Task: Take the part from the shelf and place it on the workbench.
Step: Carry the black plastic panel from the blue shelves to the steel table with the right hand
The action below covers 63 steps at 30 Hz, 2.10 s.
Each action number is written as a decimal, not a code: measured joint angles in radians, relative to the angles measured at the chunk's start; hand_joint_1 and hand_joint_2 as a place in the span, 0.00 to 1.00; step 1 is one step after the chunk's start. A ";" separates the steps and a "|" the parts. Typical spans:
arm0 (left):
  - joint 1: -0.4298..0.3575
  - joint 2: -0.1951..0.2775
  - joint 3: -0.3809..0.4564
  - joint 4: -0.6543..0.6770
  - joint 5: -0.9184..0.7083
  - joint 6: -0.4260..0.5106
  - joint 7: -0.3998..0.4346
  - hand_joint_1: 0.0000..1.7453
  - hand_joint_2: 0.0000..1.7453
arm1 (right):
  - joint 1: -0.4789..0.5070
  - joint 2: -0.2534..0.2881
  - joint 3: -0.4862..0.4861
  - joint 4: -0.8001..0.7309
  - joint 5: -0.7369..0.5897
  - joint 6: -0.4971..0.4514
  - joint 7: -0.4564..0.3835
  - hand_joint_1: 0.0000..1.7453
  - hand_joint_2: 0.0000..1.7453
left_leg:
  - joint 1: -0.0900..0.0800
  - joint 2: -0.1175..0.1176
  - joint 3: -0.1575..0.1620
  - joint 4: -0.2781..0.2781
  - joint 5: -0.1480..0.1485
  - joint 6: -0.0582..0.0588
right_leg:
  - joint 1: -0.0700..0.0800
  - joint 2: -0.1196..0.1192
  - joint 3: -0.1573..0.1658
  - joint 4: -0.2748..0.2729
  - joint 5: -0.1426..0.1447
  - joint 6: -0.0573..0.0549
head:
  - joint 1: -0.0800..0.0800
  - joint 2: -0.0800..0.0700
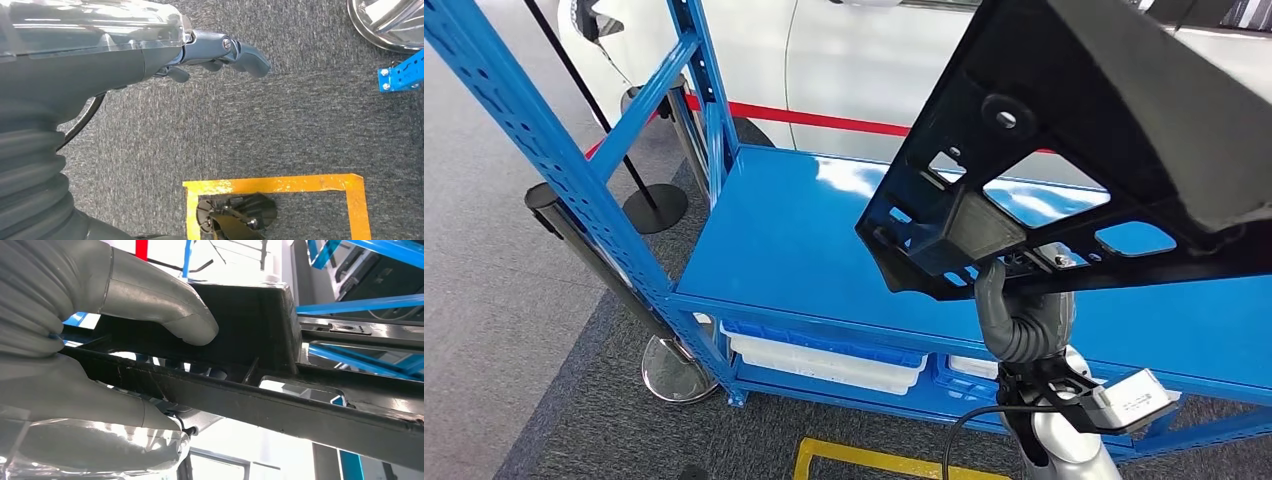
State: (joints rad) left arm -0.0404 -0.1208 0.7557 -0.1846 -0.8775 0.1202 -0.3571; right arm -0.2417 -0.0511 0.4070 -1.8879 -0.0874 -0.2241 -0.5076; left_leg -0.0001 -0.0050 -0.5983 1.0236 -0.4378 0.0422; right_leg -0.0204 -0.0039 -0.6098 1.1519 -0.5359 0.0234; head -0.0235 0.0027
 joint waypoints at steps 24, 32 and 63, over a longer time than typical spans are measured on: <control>-0.002 -0.001 -0.001 0.000 -0.029 -0.021 -0.017 0.00 1.00 | -0.022 0.005 0.010 0.007 -0.017 0.001 0.016 1.00 1.00 | 0.011 0.003 0.034 -0.007 -0.023 -0.003 | 0.000 -0.003 -0.042 -0.022 0.010 0.008 | -0.002 0.000; -0.002 -0.001 -0.002 0.000 -0.041 -0.009 -0.017 0.00 1.00 | -0.026 0.006 0.010 0.012 -0.021 0.000 0.020 1.00 1.00 | 0.004 0.001 -0.011 0.005 0.008 -0.013 | 0.003 0.000 0.059 -0.097 0.023 0.001 | 0.002 0.000; -0.005 -0.001 0.004 0.000 -0.040 -0.006 -0.004 0.00 1.00 | -0.044 0.015 0.019 0.011 -0.024 -0.009 0.026 1.00 1.00 | 0.003 0.004 -0.011 0.008 0.007 -0.015 | 0.004 0.001 0.055 -0.105 0.029 0.004 | 0.002 0.000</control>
State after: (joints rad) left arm -0.0458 -0.1217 0.7593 -0.1846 -0.9172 0.1140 -0.3611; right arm -0.2860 -0.0359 0.4259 -1.8771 -0.1113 -0.2333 -0.4818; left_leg 0.0034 -0.0012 -0.6098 1.0314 -0.4307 0.0274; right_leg -0.0165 -0.0032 -0.5547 1.0468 -0.5070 0.0274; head -0.0214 0.0027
